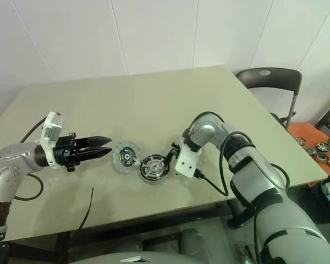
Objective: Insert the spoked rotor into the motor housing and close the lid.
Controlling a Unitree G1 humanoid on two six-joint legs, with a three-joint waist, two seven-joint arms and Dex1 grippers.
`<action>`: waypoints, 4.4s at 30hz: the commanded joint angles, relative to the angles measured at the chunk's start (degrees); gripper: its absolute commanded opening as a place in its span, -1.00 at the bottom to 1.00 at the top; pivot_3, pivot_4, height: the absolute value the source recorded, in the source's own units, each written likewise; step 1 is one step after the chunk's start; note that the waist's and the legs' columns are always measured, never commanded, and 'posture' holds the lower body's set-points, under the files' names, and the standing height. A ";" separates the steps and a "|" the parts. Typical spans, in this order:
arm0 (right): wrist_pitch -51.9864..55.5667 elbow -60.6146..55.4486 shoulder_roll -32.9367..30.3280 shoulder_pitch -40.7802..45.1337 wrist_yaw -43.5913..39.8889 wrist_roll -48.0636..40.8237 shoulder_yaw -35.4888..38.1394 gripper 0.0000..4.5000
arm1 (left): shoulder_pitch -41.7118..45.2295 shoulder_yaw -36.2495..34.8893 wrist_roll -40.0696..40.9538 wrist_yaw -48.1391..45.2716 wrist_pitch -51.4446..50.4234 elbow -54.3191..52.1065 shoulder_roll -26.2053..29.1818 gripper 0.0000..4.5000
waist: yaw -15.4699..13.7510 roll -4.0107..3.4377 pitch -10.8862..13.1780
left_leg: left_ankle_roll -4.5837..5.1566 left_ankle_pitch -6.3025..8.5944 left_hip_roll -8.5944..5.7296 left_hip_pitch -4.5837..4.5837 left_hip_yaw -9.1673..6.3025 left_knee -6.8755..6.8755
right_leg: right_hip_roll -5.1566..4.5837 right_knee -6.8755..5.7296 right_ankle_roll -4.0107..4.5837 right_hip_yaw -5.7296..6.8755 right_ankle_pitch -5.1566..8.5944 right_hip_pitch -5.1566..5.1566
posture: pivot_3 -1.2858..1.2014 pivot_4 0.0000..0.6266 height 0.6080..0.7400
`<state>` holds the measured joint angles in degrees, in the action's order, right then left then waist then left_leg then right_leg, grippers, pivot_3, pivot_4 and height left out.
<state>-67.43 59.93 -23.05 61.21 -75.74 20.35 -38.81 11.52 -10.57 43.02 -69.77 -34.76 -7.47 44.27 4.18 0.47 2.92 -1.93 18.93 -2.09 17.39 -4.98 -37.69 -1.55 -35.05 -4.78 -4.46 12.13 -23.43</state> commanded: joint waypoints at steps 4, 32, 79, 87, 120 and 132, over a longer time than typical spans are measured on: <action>-1.61 3.50 0.89 4.48 7.63 6.58 -0.96 0.15 | -0.25 -1.59 1.16 0.80 0.31 -2.22 -0.13 -0.07 | -0.04 0.00 0.00 | 0.00 0.00 -0.01 0.00 0.00 0.00 | 0.00 0.00 0.01 0.00 0.00 0.01 | 0.03 -1.00 1.00; -0.92 -3.11 2.97 5.31 0.41 -1.50 -0.81 -0.83 | -0.56 -1.29 0.60 2.36 1.65 -2.29 -1.66 -0.07 | 0.30 -0.01 0.02 | 0.00 0.00 0.00 0.04 -0.04 0.02 | -0.02 0.02 -0.01 0.02 -0.01 -0.02 | 0.03 -1.00 1.00; 64.41 -16.01 -1.46 4.87 -16.76 -10.71 -5.01 -0.95 | 2.52 2.45 -2.92 2.12 4.77 1.62 -7.61 -0.07 | 0.95 0.09 0.00 | 0.00 0.00 0.07 -0.03 0.02 -0.14 | 0.08 -0.07 0.02 0.03 -0.02 0.02 | 0.03 -1.00 1.00; 89.04 -18.40 3.39 9.89 -16.76 -22.39 -9.37 -0.95 | 0.30 1.67 -2.51 3.48 4.71 -0.35 -8.13 -0.07 | 2.48 0.05 0.02 | 0.00 0.00 0.12 0.00 -0.16 -0.18 | 0.08 -0.18 0.10 0.15 -0.13 -0.10 | 0.03 -1.00 1.00; 96.75 -25.98 1.47 7.69 -16.76 -25.80 -13.04 0.04 | -0.61 1.07 -2.01 4.12 4.37 -1.34 -7.84 -0.07 | -0.22 0.08 0.00 | -0.04 0.01 -0.08 1.06 -0.31 -0.27 | -0.17 -0.07 -0.11 0.47 -0.26 -1.02 | 0.03 -1.00 1.00; 84.11 -38.60 -6.05 6.99 -16.71 -31.52 -7.36 0.04 | -0.35 0.59 -1.86 3.69 4.43 -0.77 -7.18 -0.07 | -0.21 0.08 0.00 | -0.03 0.01 -0.06 1.03 -0.24 -0.28 | -0.15 -0.04 -0.12 0.48 -0.26 -0.99 | 0.03 -1.00 1.00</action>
<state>21.48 23.12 -28.36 67.96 -92.31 -12.22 -50.03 9.97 -8.29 40.10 -65.85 -30.73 -7.04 36.09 3.96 0.55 2.92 -1.96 18.94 -2.14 18.42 -5.21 -37.96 -1.68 -35.09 -4.91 -3.98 11.88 -24.43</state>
